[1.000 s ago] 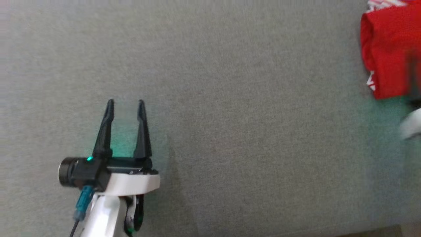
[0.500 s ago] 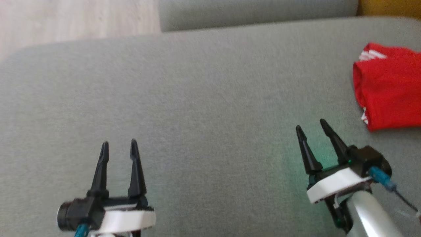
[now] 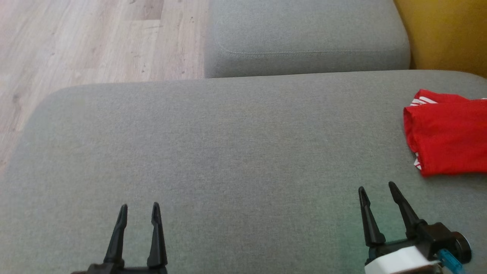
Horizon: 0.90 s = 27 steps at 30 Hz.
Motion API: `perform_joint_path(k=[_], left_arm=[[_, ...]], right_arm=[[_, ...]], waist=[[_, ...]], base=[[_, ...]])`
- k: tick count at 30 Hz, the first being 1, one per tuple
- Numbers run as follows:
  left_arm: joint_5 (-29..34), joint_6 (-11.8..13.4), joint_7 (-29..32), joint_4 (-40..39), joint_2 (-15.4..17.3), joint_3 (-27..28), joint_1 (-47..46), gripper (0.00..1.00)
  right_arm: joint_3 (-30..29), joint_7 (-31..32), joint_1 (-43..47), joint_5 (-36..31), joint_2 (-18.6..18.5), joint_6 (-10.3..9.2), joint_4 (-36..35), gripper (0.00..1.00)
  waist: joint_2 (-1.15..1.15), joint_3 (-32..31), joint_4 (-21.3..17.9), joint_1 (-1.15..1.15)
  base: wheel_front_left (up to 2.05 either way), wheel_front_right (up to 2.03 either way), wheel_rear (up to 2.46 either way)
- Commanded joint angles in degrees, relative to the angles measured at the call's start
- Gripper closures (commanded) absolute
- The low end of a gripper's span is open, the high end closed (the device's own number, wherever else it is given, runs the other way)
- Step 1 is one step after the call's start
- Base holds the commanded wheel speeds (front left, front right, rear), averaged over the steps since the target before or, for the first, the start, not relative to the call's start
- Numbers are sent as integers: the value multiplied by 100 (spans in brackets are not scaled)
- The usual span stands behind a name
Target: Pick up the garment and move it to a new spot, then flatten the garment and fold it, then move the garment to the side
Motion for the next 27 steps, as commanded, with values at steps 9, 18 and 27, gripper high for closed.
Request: perform_joint_path(k=[9,18,27], left_arm=[[114,10,-29,-33,-15,246,-127,0],[192,-1,0,174,0,21,39,100],[-163,-22,63,460,12,41,27,100]], right_arm=[[83,-62,-141,119,-19,-4,-230,0],[18,0,2,222,3,0,-60,100],[20,61,22,588,-13,0,227,100]], waist=[[0,-64,-93,1],[0,-73,-158,1],[0,-62,-166,1]], base=[[0,0,0],[0,0,0],[0,0,0]])
